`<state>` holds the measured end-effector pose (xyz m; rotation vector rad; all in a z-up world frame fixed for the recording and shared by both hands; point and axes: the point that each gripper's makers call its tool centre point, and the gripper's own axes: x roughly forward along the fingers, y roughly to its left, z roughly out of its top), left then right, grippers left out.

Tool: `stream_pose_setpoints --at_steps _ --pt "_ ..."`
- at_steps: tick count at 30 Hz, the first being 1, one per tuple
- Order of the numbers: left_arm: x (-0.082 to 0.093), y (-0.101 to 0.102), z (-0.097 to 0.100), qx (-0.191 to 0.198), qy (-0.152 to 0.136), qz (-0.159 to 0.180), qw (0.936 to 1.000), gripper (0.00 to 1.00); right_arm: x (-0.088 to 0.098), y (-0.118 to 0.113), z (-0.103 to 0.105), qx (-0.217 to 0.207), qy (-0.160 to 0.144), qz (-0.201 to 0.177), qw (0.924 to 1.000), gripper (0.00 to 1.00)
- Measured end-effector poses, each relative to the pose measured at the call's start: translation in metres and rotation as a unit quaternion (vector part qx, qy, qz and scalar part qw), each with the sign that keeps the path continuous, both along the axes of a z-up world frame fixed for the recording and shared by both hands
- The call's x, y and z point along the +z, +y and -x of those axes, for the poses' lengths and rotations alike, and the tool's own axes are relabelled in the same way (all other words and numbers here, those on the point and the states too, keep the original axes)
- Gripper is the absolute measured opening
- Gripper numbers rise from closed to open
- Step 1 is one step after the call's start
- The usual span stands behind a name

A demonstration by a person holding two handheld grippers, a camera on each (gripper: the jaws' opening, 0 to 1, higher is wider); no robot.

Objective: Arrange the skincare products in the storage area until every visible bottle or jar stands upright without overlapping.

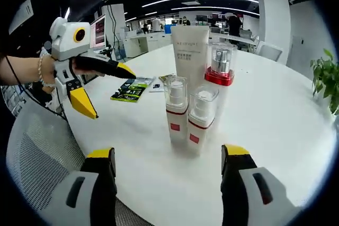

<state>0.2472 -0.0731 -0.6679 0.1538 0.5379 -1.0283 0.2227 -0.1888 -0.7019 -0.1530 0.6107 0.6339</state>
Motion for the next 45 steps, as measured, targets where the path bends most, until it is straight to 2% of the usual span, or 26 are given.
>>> stream_pose_setpoints --at_steps 13,18,20,26,38,45 --pt "0.003 0.050 0.027 0.094 0.018 0.011 0.9954 0.90 0.010 0.004 0.005 -0.007 -0.004 -0.017 0.9998 0.86" --pt "0.004 0.078 0.034 0.138 0.024 0.018 0.9899 0.95 0.016 0.006 0.006 -0.010 -0.007 -0.024 0.9996 0.88" --pt "0.006 0.082 0.042 0.151 0.020 0.016 0.9883 0.96 0.017 0.006 0.006 -0.011 -0.009 -0.027 0.9995 0.89" --pt "0.007 0.105 0.048 0.186 0.024 0.016 0.9821 0.99 0.017 0.006 0.008 -0.015 -0.007 -0.028 0.9995 0.92" --pt "0.010 0.126 0.066 0.220 0.023 0.013 0.9751 0.99 0.025 0.008 0.008 -0.025 -0.012 -0.039 0.9988 0.99" --pt "0.010 0.130 0.061 0.226 0.019 0.008 0.9739 0.99 0.029 0.007 0.008 -0.030 -0.024 -0.042 0.9984 0.99"
